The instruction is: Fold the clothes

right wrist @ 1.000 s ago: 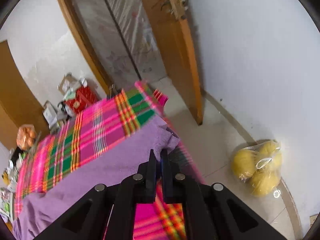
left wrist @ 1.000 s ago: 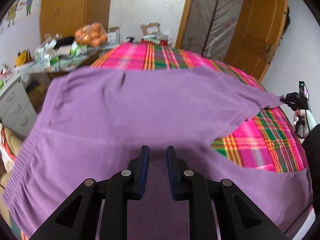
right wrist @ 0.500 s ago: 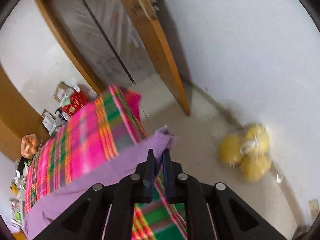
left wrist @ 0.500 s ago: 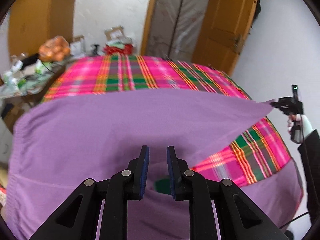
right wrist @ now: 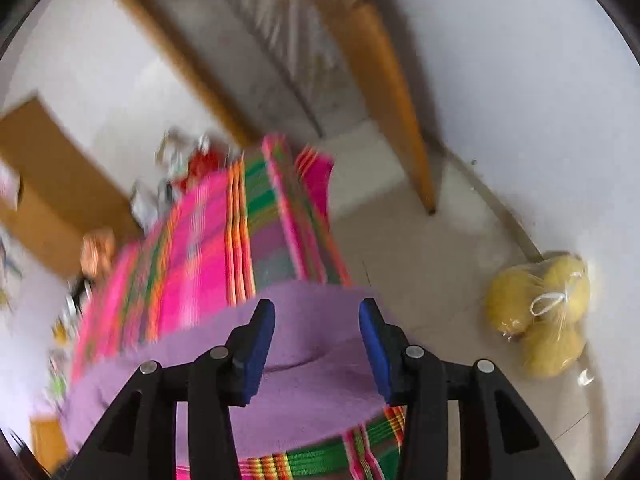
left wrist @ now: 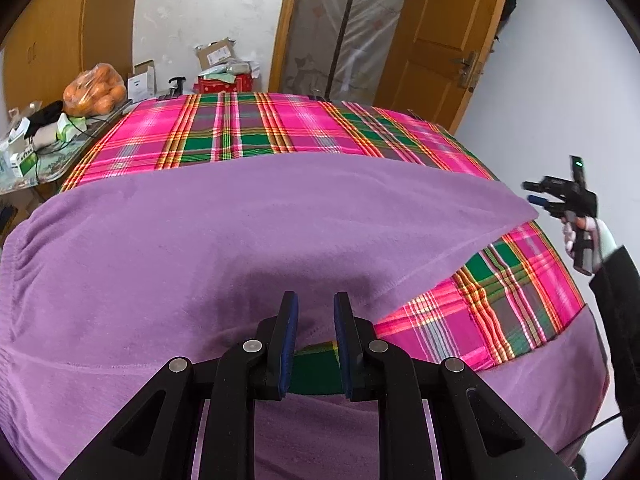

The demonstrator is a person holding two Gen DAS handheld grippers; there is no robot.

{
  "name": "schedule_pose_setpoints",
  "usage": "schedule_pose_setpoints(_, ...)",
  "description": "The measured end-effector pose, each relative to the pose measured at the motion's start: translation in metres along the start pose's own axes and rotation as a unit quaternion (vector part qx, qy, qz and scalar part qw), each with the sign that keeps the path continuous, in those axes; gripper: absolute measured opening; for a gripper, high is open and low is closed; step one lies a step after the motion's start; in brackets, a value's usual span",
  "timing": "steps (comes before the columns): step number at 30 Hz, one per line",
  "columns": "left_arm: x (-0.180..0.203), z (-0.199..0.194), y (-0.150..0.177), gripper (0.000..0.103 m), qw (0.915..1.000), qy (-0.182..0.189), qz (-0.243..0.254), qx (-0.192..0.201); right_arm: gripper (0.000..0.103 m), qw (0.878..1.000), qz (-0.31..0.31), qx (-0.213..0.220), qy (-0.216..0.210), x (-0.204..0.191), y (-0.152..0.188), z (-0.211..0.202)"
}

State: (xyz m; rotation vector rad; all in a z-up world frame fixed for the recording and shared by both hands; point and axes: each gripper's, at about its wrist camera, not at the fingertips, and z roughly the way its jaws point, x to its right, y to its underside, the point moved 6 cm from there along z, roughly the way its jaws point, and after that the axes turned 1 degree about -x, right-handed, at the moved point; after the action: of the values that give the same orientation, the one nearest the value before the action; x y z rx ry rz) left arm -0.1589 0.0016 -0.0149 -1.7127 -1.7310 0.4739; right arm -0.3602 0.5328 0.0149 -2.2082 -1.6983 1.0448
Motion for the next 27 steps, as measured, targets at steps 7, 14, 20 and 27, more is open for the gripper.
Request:
schedule_pose_setpoints(7,-0.007,-0.004,0.002,0.019,0.9999,-0.005,-0.010,0.005,0.004,0.998,-0.052,-0.007,0.018,-0.023,-0.010,0.020)
schedule_pose_setpoints(14,-0.027,-0.011,0.001,0.019,0.9993,-0.012,-0.032,0.015,0.004,0.996,-0.043,0.070,0.045,-0.034,-0.046,0.001)
schedule_pose_setpoints(20,-0.056,-0.005,0.003,0.019,0.9973,-0.025,-0.069,0.006,0.025,0.989,-0.068,0.096,0.089,-0.060,-0.039,-0.019)
schedule_pose_setpoints(27,-0.047,0.010,0.011,0.019,0.9987,-0.019,-0.035,-0.029,0.025,0.978,-0.207,0.017,-0.015,-0.164,0.064,-0.051)
